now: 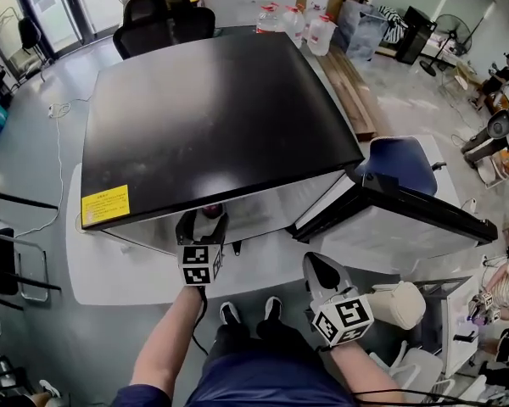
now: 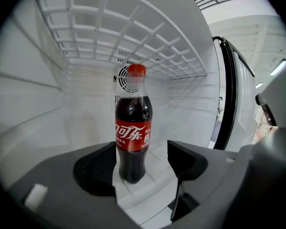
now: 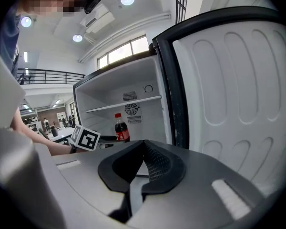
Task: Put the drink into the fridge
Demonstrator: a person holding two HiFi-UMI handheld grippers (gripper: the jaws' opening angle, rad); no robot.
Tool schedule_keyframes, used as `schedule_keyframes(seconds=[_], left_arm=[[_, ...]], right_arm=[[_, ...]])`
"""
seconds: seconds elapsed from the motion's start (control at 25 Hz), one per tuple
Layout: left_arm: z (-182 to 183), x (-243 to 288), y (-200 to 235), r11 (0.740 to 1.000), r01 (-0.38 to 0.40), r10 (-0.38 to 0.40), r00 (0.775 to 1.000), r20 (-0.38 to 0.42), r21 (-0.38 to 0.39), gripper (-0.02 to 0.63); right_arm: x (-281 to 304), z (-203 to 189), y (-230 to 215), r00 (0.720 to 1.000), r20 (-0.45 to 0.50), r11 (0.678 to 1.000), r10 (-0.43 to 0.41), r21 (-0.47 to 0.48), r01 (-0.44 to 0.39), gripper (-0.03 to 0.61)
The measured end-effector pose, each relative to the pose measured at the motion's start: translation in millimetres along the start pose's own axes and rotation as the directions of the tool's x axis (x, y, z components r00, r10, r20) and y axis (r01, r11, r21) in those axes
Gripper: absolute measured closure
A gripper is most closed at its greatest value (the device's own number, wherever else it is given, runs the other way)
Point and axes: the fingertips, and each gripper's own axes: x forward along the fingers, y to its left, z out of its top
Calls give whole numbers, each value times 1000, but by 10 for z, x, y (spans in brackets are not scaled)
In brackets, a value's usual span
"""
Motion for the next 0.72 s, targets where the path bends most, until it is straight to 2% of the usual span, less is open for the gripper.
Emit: schedule_keyframes(seconds=[0.2,0.36,0.52,0.72], left_arm=[[172,-368,-91,1000,-22,23,999,47,-23,295],[347,-683,-173,998,-17,22,996,91,-56,296],[537,-1008,-240,999,-9,16,990,138,-54,303],[612,-1391,-354,995,-7,23,985,170,-96,417]], right_arm=[[134,175,100,998,29,998,59,-30,-58,572],[231,320,201,992,63,993,109,-47,-107,572],[356,495,339,981,98,984,165,-76,-158,572],[402,693,547,967,124,969,222,-139,-205,572]])
